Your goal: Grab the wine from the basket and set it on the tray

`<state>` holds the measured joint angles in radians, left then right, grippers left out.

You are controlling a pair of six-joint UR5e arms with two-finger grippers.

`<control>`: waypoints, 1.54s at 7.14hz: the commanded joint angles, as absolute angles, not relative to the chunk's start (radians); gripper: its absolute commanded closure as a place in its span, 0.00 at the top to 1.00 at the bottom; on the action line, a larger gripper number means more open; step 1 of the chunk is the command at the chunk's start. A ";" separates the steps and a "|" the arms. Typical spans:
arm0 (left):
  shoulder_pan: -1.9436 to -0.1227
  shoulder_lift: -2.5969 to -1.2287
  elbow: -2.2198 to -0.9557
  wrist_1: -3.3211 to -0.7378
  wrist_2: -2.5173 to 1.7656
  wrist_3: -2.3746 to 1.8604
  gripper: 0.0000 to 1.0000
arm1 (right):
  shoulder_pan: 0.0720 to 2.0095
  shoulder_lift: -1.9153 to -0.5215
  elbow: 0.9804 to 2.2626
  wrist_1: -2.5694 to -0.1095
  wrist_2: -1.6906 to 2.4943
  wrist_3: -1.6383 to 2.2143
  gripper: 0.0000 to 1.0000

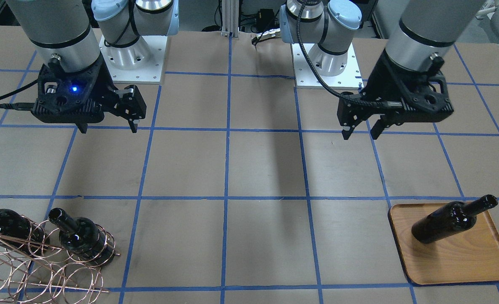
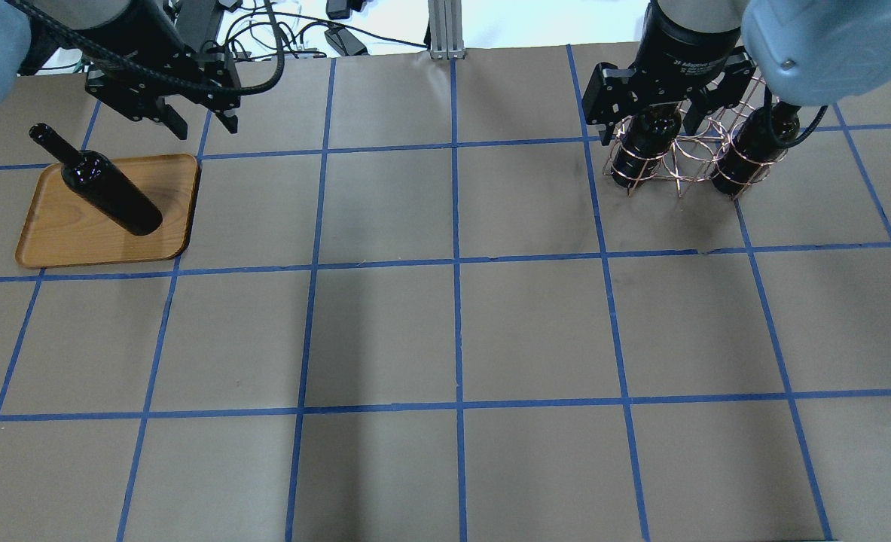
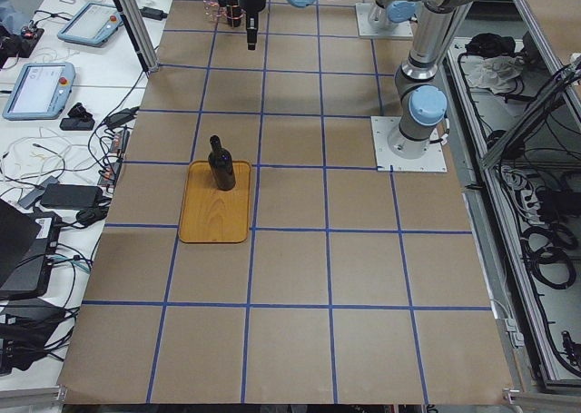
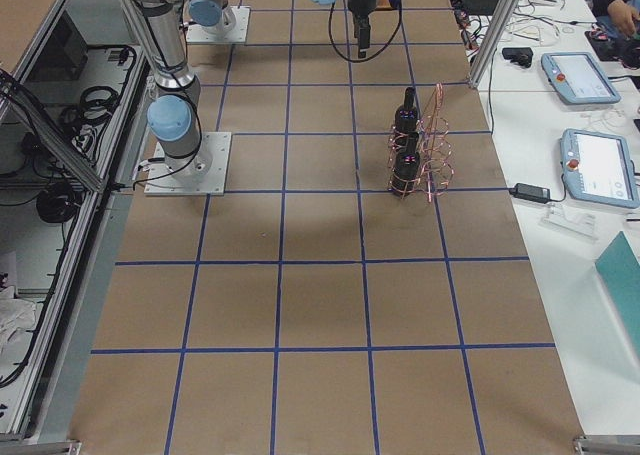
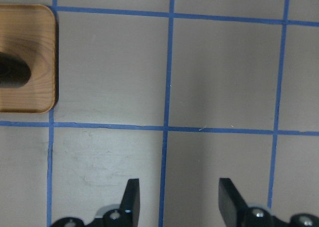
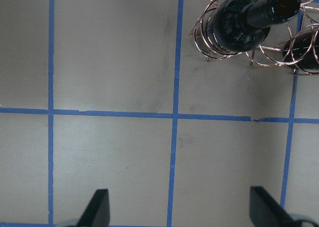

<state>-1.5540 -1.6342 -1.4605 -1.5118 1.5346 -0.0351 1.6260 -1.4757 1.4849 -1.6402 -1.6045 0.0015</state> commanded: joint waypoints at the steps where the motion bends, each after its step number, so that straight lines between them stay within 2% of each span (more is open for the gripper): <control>1: -1.591 -1.577 -1.512 -1.516 1.540 -0.040 0.62 | 1.626 -1.477 1.485 -1.638 -1.605 0.002 1.00; 5: -1.589 -1.552 -1.534 -1.520 1.596 -0.046 0.70 | 1.625 -1.476 1.485 -1.632 -1.614 -0.009 1.00; 6: -1.589 -1.551 -1.534 -1.535 1.588 -0.046 0.92 | 1.623 -1.476 1.485 -1.629 -1.615 -0.011 1.00; 7: -1.589 -1.551 -1.534 -1.536 1.588 -0.046 1.00 | 1.624 -1.476 1.485 -1.631 -1.612 -0.008 1.00; 11: -1.589 -1.551 -1.534 -1.545 1.585 -0.041 1.00 | 1.624 -1.477 1.485 -1.634 -1.614 -0.008 1.00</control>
